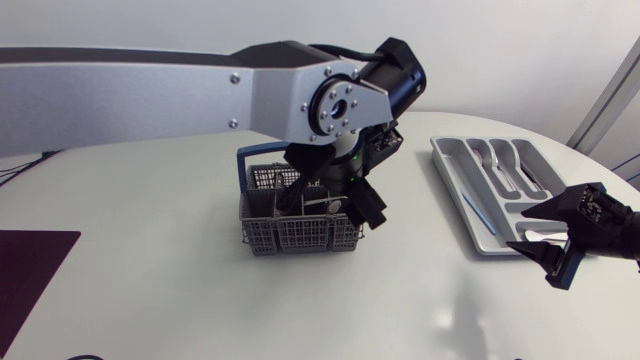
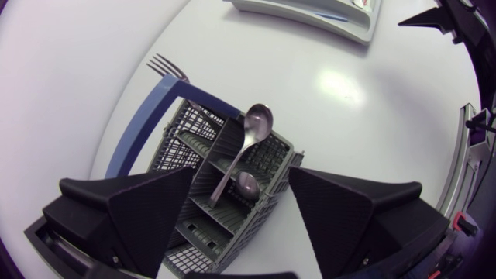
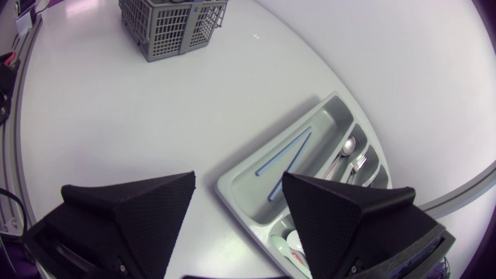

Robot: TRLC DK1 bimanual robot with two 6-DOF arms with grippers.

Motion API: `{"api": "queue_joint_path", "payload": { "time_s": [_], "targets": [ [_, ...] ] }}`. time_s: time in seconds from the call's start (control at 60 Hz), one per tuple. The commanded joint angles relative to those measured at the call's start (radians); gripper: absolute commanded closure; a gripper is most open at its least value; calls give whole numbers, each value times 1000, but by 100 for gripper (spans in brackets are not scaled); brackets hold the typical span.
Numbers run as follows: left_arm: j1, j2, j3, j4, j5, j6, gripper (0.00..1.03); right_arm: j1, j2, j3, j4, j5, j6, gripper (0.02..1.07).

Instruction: Unload the cutlery basket into the drawer organizer.

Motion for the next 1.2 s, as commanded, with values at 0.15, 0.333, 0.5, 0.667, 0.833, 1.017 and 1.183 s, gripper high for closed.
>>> {"api": "queue_joint_path", "payload": {
  "time_s": [0.15, 0.333, 0.5, 0.667, 0.833, 1.017, 1.183],
  "targets": [
    [-54, 68, 26, -38, -83, -92, 21, 51, -66, -70, 7, -8, 76, 26],
    [-51, 100, 35, -39, -140, -101, 27, 71, -102, -93, 7, -6, 96, 26],
    [-31, 123, 46, -38, -163, -117, 36, 86, -122, -111, 7, -6, 102, 25],
    [-11, 128, 46, -44, -164, -128, 43, 89, -122, -118, 12, -6, 102, 26],
    [2, 114, 44, -53, -164, -146, 44, 92, -123, -124, 15, -5, 105, 25],
    [3, 96, 47, -49, -164, -149, 44, 97, -128, -130, 18, 0, 105, 25],
    [2, 122, 61, -49, -163, -154, 47, 106, -131, -136, 23, 2, 111, 25]
  ]
}}
